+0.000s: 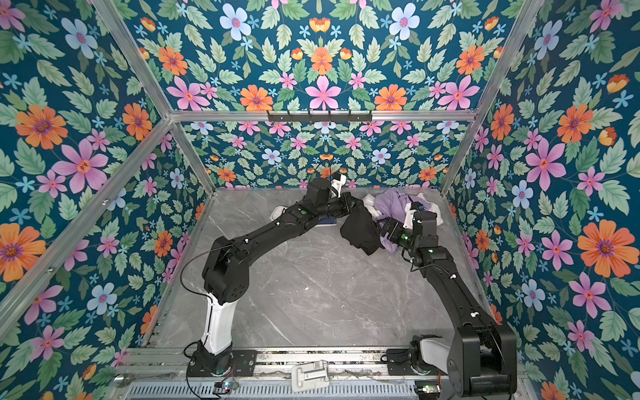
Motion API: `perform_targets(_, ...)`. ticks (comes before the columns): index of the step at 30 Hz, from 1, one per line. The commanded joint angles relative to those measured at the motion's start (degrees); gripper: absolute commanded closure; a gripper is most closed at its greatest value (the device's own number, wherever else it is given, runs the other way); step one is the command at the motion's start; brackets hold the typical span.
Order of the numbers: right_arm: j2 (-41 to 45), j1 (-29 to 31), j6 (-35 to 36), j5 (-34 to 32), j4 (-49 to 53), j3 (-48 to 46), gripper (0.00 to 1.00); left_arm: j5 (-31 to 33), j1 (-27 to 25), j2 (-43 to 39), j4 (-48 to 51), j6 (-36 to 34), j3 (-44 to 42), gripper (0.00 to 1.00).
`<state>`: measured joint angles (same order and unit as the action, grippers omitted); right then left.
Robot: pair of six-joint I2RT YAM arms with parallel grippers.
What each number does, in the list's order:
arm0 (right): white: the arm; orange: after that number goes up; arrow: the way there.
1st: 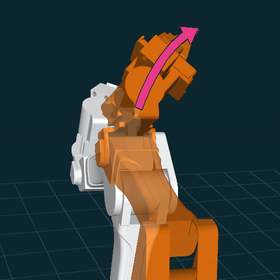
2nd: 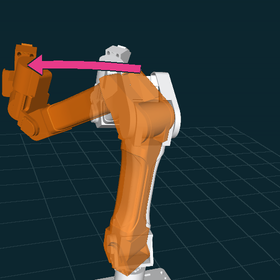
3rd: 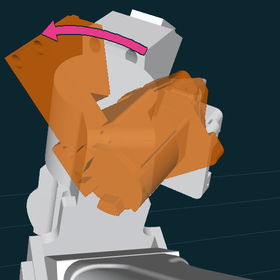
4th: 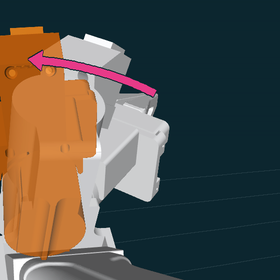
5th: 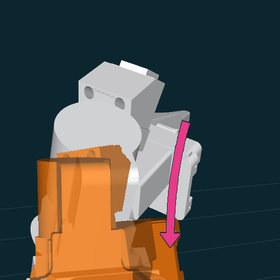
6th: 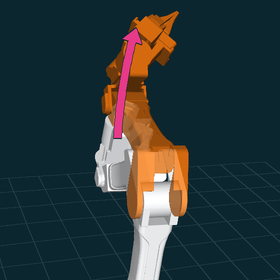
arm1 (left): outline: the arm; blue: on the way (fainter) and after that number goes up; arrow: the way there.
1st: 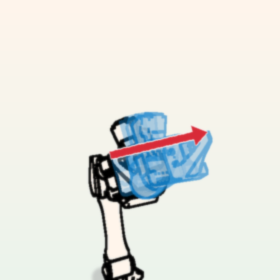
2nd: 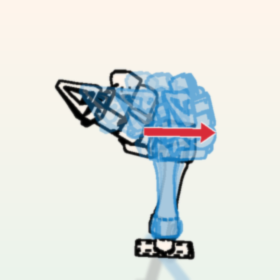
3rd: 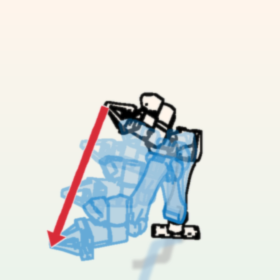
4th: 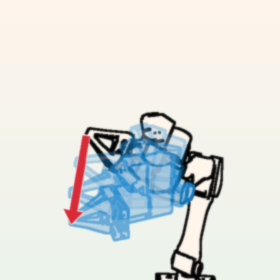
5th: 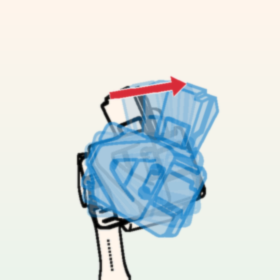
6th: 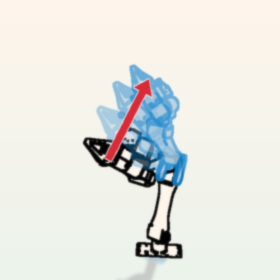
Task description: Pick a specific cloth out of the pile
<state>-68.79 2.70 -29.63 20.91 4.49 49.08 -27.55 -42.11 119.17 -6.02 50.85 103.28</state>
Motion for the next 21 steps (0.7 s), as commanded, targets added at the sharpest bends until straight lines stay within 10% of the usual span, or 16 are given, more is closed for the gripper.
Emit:
perform_targets(1, 0.24, 0.77, 3.06, 0.73, 1.32, 1.23, 0.11, -0.94, -0.17, -0.45, -2.59, 0.43, 1.33, 1.0)
perform_targets(21, -6.14, 6.62, 13.38, -0.82, 1.05, 7.44, 0.28, -2.53, -1.01, 1.06, -3.2, 1.6, 7.96, 1.0)
